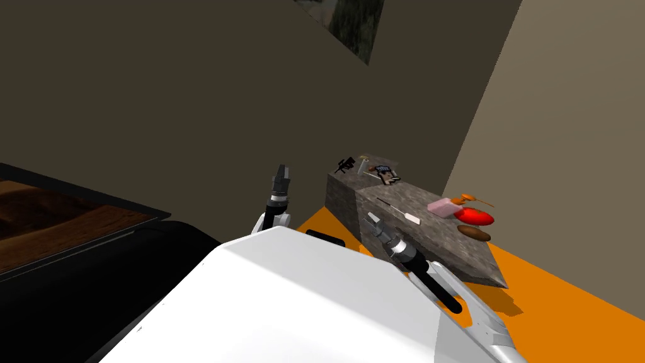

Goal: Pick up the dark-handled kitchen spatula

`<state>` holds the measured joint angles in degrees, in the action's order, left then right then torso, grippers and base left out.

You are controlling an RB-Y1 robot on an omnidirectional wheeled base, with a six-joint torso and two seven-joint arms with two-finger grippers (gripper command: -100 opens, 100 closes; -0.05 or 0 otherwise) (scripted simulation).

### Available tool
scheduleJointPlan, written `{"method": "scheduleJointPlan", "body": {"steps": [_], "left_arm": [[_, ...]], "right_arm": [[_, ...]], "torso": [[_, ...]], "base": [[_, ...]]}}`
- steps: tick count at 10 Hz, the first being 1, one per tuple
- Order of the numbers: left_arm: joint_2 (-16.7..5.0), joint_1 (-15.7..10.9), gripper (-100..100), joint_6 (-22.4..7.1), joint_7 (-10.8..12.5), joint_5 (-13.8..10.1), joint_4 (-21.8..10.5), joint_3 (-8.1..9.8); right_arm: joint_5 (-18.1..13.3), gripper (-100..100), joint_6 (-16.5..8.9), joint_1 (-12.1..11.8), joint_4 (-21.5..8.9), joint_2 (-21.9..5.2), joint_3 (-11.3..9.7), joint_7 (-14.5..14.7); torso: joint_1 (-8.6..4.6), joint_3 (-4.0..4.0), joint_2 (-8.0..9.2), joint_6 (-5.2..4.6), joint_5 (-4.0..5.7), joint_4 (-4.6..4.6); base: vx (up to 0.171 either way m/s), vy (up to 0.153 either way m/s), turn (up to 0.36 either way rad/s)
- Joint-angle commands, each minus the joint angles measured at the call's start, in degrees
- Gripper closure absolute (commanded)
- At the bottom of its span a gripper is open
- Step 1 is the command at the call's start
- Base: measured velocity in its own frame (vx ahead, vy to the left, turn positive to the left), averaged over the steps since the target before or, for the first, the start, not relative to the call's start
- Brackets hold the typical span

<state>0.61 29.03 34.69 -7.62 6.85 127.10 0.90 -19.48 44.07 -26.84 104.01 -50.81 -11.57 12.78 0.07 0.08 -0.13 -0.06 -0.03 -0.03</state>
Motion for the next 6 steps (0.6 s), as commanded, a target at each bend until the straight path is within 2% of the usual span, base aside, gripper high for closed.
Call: {"method": "scheduleJointPlan", "body": {"steps": [1, 2, 3, 4, 5, 6], "left_arm": [[0.0, 0.0, 0, 0.0, 0.0, 0.0, 0.0, 0.0], [0.0, -0.01, 0, 0.0, 0.0, 0.0, 0.0, 0.0], [0.0, 0.0, 0, 0.0, 0.0, 0.0, 0.0, 0.0], [0.0, 0.0, 0, 0.0, 0.0, 0.0, 0.0, 0.0], [0.0, 0.0, 0, 0.0, 0.0, 0.0, 0.0, 0.0], [0.0, 0.0, 0, 0.0, 0.0, 0.0, 0.0, 0.0]], "right_arm": [[-1.19, -100, 1.0, 0.55, -2.86, -2.86, -1.13, 0.09], [-1.19, -100, 1.0, 0.55, -3.06, -3.81, -1.13, 0.09], [-2.25, -100, 1.7, 1.13, -5.37, -5.96, -2.16, 0.18], [-2.25, -100, 1.7, 1.13, -5.59, -6.89, -2.16, 0.18], [-3.28, -100, 2.37, 1.74, -7.32, -9.17, -3.13, 0.27], [-3.28, -100, 2.37, 1.74, -8.1, -9.97, -3.13, 0.27]], "torso": [[0.0, 0.0, 0.0, 0.0, 0.0, 0.0], [0.03, 0.02, -0.04, 0.03, 0.0, -0.01], [-0.01, 0.02, -0.02, 0.0, 0.0, -0.01], [-0.04, 0.02, -0.04, 0.02, 0.01, -0.01], [-0.03, 0.01, -0.01, 0.0, 0.01, 0.0], [-0.02, 0.02, -0.03, 0.02, 0.01, -0.01]], "base": [[0.067, 0.036, 0.219], [0.06, 0.022, 0.115], [0.066, 0.015, 0.174], [0.054, 0.012, 0.117], [0.06, 0.021, 0.189], [0.046, 0.016, 0.111]]}}
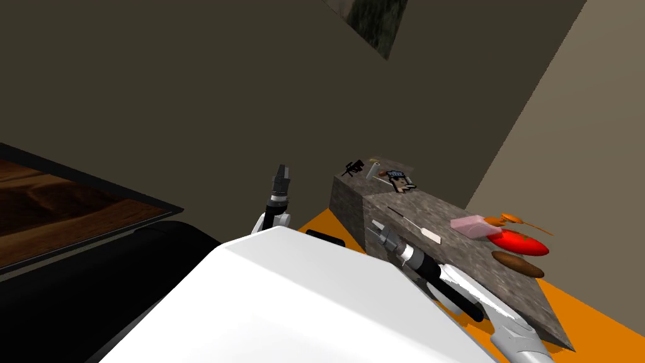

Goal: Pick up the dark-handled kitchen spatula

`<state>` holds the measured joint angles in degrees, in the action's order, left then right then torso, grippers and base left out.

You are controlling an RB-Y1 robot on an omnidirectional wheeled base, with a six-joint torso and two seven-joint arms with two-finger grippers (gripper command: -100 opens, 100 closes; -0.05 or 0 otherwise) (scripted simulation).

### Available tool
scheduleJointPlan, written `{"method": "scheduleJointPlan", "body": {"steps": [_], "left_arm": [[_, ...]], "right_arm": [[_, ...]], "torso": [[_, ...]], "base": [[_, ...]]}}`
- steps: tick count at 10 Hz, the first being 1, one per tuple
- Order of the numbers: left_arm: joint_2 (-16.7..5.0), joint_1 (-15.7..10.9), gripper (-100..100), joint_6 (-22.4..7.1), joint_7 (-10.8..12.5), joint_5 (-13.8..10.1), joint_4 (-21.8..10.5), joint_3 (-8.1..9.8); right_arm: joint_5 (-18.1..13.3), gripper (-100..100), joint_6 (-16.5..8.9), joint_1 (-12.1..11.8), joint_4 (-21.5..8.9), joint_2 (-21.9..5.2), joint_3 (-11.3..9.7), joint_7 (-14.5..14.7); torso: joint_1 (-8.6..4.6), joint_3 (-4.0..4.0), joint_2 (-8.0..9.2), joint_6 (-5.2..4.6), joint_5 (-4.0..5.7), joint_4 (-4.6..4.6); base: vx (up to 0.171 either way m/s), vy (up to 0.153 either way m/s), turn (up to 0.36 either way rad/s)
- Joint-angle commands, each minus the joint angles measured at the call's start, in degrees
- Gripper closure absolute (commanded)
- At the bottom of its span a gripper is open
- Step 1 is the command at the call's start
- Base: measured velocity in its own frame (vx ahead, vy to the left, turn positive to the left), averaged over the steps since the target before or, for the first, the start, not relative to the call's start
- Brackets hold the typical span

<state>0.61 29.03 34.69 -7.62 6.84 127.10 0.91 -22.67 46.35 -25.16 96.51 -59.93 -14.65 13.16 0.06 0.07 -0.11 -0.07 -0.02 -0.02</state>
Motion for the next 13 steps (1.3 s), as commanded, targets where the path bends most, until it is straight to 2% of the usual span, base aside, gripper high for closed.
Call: {"method": "scheduleJointPlan", "body": {"steps": [1, 2, 3, 4, 5, 6, 7, 8, 9, 10, 11, 12, 13], "left_arm": [[0.0, 0.0, 0, 0.0, 0.0, 0.0, 0.0, 0.0], [0.0, 0.0, 0, 0.0, 0.0, 0.0, 0.0, 0.0], [0.0, 0.0, 0, 0.0, 0.0, 0.0, 0.0, 0.0], [0.0, 0.0, 0, 0.0, 0.0, 0.0, 0.0, 0.0], [0.0, 0.0, 0, 0.0, 0.0, 0.0, 0.0, 0.0], [0.0, 0.0, 0, 0.0, 0.0, 0.0, 0.0, 0.0], [0.0, 0.0, 0, 0.0, 0.0, 0.0, 0.0, 0.0], [0.0, 0.0, 0, 0.0, 0.0, 0.0, 0.0, 0.0], [0.0, 0.0, 0, 0.0, 0.0, 0.0, 0.0, 0.0], [0.0, 0.0, 0, 0.0, 0.0, 0.0, 0.0, 0.0], [0.0, 0.0, 0, 0.0, 0.0, 0.0, 0.0, 0.0], [0.0, 0.0, 0, 0.0, 0.0, 0.0, 0.0, 0.0], [0.0, 0.0, 0, 0.0, 0.0, 0.0, 0.0, 0.01]], "right_arm": [[-1.08, -100, 0.73, 0.68, -2.86, -2.86, -0.98, -0.03], [-1.08, -100, 0.73, 0.68, -3.07, -3.88, -0.98, -0.03], [-2.04, -100, 1.33, 1.3, -5.48, -6.06, -1.89, 0.04], [-2.04, -100, 1.33, 1.3, -5.48, -6.85, -1.89, 0.04], [-2.95, -100, 1.86, 1.92, -7.6, -8.98, -2.75, 0.09], [-2.95, -100, 1.86, 1.92, -7.82, -9.73, -2.75, 0.09], [-3.82, -100, 2.32, 2.56, -10.11, -11.96, -3.57, 0.12], [-3.82, -100, 2.32, 2.56, -10.11, -12.53, -3.57, 0.12], [-4.65, -100, 2.69, 3.2, -12.34, -14.69, -4.36, 0.11], [-4.65, -100, 2.69, 3.2, -12.34, -15.25, -4.36, 0.11], [-5.46, -100, 2.94, 3.81, -14.48, -17.19, -5.14, 0.08], [-5.46, -100, 2.94, 3.81, -14.48, -17.86, -5.14, 0.08], [-6.27, -100, 3.1, 4.35, -15.91, -20.35, -5.96, 0.0]], "torso": [[0.0, 0.0, 0.0, 0.0, 0.0, 0.0], [0.01, 0.0, -0.01, 0.03, 0.0, 0.0], [-0.01, -0.01, 0.01, -0.01, 0.0, 0.0], [-0.01, 0.0, -0.01, 0.02, 0.0, 0.0], [-0.02, -0.02, 0.03, -0.02, 0.01, 0.01], [-0.02, -0.01, 0.01, 0.02, 0.0, 0.01], [-0.03, -0.03, 0.05, -0.02, 0.01, 0.01], [-0.03, -0.02, 0.03, 0.01, 0.01, 0.01], [-0.05, -0.04, 0.06, -0.02, 0.01, 0.01], [-0.06, -0.03, 0.05, -0.01, 0.01, 0.01], [-0.07, -0.04, 0.06, -0.03, 0.02, 0.02], [-0.07, -0.03, 0.04, -0.01, 0.01, 0.01], [-0.07, -0.04, 0.06, -0.03, 0.02, 0.02]], "base": [[0.05, 0.021, 0.188], [0.047, 0.012, 0.091], [0.056, 0.011, 0.167], [0.044, 0.005, 0.087], [0.047, 0.011, 0.138], [0.038, 0.001, 0.098], [0.042, 0.002, 0.145], [0.035, -0.005, 0.081], [0.043, -0.006, 0.138], [0.04, -0.011, 0.056], [0.046, -0.01, 0.108], [0.039, -0.016, 0.062], [0.049, -0.024, 0.1]]}}
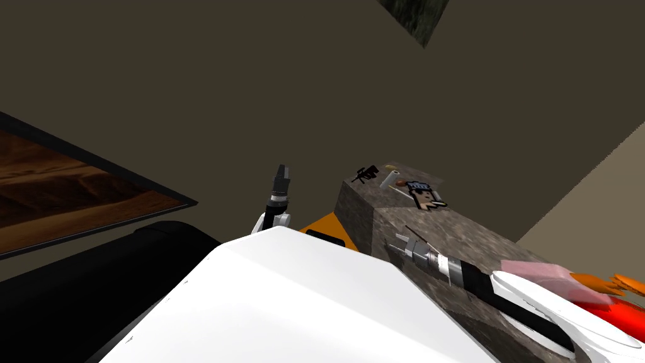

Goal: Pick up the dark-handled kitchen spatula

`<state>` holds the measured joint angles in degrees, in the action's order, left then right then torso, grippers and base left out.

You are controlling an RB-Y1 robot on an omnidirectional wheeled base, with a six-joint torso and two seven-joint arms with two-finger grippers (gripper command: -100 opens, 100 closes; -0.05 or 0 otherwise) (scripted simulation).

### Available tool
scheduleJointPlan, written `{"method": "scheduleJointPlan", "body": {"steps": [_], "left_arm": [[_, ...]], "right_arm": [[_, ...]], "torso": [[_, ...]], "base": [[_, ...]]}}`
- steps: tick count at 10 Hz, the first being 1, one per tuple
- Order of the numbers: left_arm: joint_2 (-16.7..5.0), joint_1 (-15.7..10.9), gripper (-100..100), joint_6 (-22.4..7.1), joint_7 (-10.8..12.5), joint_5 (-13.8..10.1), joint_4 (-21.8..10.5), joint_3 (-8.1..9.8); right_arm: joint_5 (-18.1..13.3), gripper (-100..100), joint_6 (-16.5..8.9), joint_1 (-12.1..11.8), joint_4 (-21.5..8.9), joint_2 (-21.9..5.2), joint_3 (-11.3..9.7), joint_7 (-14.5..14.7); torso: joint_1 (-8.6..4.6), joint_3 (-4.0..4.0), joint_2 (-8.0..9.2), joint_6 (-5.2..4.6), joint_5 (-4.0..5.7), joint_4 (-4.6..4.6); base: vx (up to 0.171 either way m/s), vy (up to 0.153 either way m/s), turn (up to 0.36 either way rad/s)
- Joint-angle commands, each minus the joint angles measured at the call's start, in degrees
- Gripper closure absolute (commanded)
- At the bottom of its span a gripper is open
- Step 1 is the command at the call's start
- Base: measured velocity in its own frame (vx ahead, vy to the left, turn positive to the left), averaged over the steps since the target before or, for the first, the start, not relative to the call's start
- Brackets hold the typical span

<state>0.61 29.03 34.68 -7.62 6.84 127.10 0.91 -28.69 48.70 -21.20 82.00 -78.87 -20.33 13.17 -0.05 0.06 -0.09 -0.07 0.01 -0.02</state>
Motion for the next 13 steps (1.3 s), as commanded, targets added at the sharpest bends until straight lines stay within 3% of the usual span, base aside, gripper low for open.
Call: {"method": "scheduleJointPlan", "body": {"steps": [1, 3, 4, 7, 8, 12, 13], "left_arm": [[0.0, 0.0, 0, 0.0, 0.0, 0.0, 0.0, 0.0], [0.0, 0.0, 0, 0.0, 0.0, 0.0, 0.0, 0.0], [0.0, 0.0, 0, 0.0, 0.0, 0.0, 0.0, 0.0], [0.0, 0.01, 0, 0.0, 0.0, 0.0, 0.0, 0.01], [-0.01, 0.01, 0, 0.0, 0.0, 0.0, 0.0, 0.01], [-0.01, 0.01, 0, 0.0, 0.0, 0.0, 0.0, 0.01], [-0.01, 0.01, 0, 0.0, 0.0, 0.0, 0.0, 0.01]], "right_arm": [[-0.25, -100, 0.75, 0.4, -2.0, -1.42, -0.27, -0.02], [-1.86, -100, 0.77, 1.23, -5.34, -5.33, -2.09, -0.3], [-1.86, -100, 0.77, 1.23, -5.72, -5.87, -2.09, -0.3], [-4.15, -100, 0.23, 1.8, -10.28, -10.63, -5.24, -0.98], [-4.15, -100, 0.23, 1.8, -10.28, -10.63, -5.24, -0.98], [-6.95, -100, -1.12, 1.39, -14.74, -13.47, -10.11, -2.2], [-6.82, -100, -0.51, 1.94, -14.76, -13.06, -9.56, -2.01]], "torso": [[0.0, 0.0, 0.0, 0.0, 0.0, 0.0], [-0.04, -0.01, 0.02, -0.02, 0.01, 0.0], [-0.11, 0.02, -0.04, -0.02, 0.02, -0.01], [-0.16, 0.04, -0.06, -0.04, 0.03, -0.01], [-0.23, 0.04, -0.07, -0.04, 0.05, -0.02], [-0.32, 0.05, -0.09, -0.07, 0.09, -0.02], [-0.32, 0.04, -0.05, -0.05, 0.11, -0.02]], "base": [[0.037, -0.026, 0.056], [0.055, -0.046, 0.09], [0.052, -0.045, 0.043], [0.067, -0.071, 0.047], [0.04, -0.07, 0.014], [0.063, -0.089, -0.003], [0.019, -0.044, 0.001]]}}
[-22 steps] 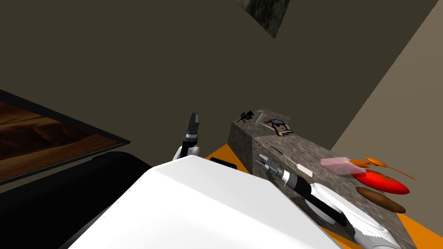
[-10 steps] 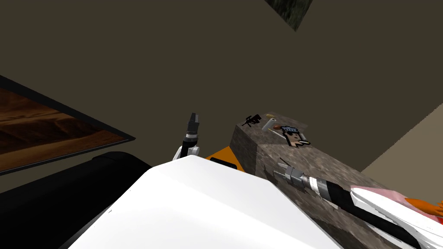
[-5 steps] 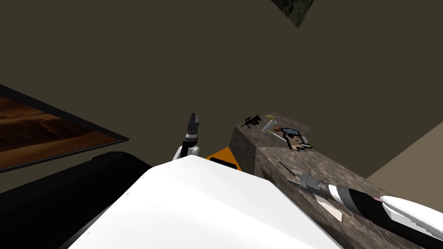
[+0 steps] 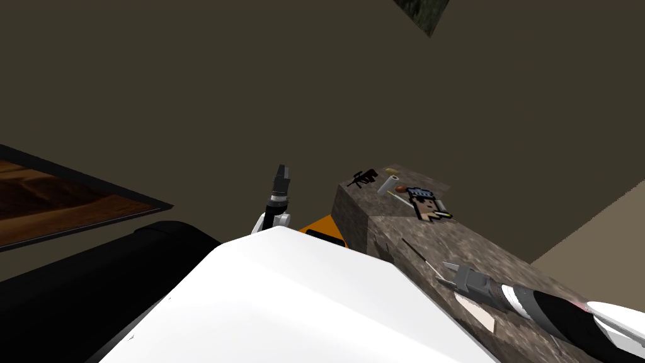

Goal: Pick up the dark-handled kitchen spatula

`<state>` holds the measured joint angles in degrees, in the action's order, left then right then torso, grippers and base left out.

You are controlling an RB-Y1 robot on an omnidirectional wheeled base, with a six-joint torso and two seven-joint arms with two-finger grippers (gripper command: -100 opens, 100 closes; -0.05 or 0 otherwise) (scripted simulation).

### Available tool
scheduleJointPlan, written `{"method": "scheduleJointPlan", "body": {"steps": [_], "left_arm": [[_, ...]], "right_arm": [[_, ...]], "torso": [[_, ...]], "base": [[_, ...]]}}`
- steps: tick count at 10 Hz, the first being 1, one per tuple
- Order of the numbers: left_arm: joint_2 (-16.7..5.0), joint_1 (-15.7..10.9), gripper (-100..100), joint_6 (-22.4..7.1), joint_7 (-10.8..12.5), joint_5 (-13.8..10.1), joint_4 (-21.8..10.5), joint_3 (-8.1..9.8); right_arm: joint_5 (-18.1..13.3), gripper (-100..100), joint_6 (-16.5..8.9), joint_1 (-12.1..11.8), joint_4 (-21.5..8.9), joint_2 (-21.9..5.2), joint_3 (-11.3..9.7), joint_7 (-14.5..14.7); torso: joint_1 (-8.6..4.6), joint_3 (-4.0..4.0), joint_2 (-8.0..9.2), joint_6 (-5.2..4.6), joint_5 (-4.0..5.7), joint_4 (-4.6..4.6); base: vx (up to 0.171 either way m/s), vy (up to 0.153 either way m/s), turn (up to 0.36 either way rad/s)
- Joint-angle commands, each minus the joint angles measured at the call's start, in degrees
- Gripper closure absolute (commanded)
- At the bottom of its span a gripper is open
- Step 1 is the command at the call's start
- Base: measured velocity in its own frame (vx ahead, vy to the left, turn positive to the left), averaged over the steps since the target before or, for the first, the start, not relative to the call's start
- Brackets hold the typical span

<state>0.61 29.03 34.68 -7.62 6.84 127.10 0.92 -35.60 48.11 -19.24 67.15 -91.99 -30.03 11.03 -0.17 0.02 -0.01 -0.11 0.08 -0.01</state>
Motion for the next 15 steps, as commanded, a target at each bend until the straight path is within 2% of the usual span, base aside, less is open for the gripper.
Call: {"method": "scheduleJointPlan", "body": {"steps": [1, 2, 4, 5, 6, 10, 11, 12, 14, 15], "left_arm": [[0.0, 0.0, 0, 0.0, 0.0, 0.0, 0.0, 0.0], [0.0, 0.0, 0, 0.0, 0.0, 0.0, 0.0, 0.0], [0.01, -0.02, 0, 0.0, 0.0, 0.0, 0.0, -0.01], [0.01, -0.02, 0, 0.0, 0.0, 0.0, 0.0, -0.01], [0.01, -0.01, 0, 0.0, 0.0, 0.0, 0.0, 0.0], [0.0, 0.0, 0, 0.0, 0.0, 0.0, 0.0, 0.0], [0.0, 0.0, 0, 0.0, 0.0, 0.0, 0.0, 0.0], [0.0, 0.0, 0, 0.0, 0.0, 0.0, 0.0, 0.0], [0.02, -0.01, 0, 0.0, 0.0, 0.0, 0.0, -0.02], [0.02, -0.01, 0, 0.0, 0.0, 0.0, 0.0, -0.02]], "right_arm": [[0.0, 0, 0.0, 0.0, 0.0, 0.0, 0.0, 0.0], [-0.12, -100, -0.75, 0.11, -0.74, 1.09, -0.33, -0.61], [-0.33, -100, -2.0, 0.29, -2.0, 2.88, -0.92, -1.66], [-0.4, -100, -1.24, 0.51, -1.82, 2.34, -0.78, -1.24], [-0.44, 100, -1.41, 0.57, -1.87, 2.44, -0.83, -1.44], [-0.43, 100, -1.34, 0.55, -1.84, 2.43, -0.84, -1.42], [-0.43, 0, -1.34, 0.55, -1.84, 2.43, -0.84, -1.42], [0.6, -100, -0.65, 1.48, -2.45, 0.32, 0.88, -0.84], [0.96, -100, -0.43, 1.71, -2.7, -0.23, 1.39, -0.6], [1.74, -100, -0.04, 2.15, -3.26, -1.2, 2.37, -0.05]], "torso": [[0.0, 0.0, 0.0, 0.0, 0.0, 0.0], [0.15, -0.05, 0.08, -0.01, -0.04, 0.02], [0.2, -0.18, 0.31, 0.04, -0.06, 0.07], [0.26, -0.25, 0.43, 0.04, -0.06, 0.1], [0.25, -0.22, 0.35, -0.04, -0.08, 0.09], [0.13, -0.07, 0.1, 0.0, -0.03, 0.03], [0.13, -0.06, 0.1, 0.0, -0.02, 0.03], [0.13, -0.06, 0.09, 0.0, -0.02, 0.03], [0.62, -0.2, 0.34, 0.01, -0.14, 0.08], [0.59, -0.22, 0.36, -0.02, -0.15, 0.09]], "base": [[0.005, -0.009, 0.003], [-0.033, -0.007, 0.166], [-0.085, 0.0, 0.273], [-0.048, 0.004, 0.058], [-0.006, 0.0, -0.013], [0.0, 0.0, 0.0], [0.0, 0.0, 0.0], [-0.047, 0.076, 0.031], [-0.082, 0.127, 0.015], [-0.062, 0.105, 0.029]]}}
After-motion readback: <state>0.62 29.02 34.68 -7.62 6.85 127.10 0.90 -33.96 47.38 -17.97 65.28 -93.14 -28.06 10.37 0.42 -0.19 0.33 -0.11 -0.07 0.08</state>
